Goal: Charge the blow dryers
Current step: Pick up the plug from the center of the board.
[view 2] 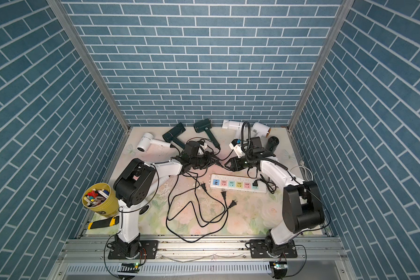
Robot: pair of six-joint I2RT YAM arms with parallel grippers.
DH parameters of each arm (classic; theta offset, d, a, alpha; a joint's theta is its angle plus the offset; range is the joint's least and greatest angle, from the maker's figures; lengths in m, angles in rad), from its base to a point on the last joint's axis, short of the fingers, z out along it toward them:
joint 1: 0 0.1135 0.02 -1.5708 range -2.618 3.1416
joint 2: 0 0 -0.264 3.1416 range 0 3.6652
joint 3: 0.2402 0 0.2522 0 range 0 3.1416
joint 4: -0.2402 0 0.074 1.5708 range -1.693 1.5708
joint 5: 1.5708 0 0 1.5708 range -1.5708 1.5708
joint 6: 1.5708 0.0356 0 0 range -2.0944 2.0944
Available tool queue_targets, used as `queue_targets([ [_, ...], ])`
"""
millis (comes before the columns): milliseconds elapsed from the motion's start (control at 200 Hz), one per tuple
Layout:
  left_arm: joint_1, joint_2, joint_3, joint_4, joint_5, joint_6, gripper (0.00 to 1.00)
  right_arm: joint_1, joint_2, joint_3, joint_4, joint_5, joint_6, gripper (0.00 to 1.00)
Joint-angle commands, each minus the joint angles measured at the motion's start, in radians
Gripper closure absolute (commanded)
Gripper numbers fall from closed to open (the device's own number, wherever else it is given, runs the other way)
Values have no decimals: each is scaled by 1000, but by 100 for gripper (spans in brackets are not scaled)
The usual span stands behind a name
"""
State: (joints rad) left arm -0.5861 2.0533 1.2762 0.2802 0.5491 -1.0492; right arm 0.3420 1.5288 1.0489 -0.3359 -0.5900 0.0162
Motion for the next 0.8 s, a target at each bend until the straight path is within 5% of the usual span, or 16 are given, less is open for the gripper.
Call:
queue_targets([
  [0,-11,-12,72,-162,-8,-141,77,43,-66,-107,205,89,107,44],
  [295,-36,26,273,-545,28,-355,82,116,-146,-313,489,144,264,45],
  [795,-57,54,300,-474,136,-639,84,107,-113,-492,900,220,525,47],
])
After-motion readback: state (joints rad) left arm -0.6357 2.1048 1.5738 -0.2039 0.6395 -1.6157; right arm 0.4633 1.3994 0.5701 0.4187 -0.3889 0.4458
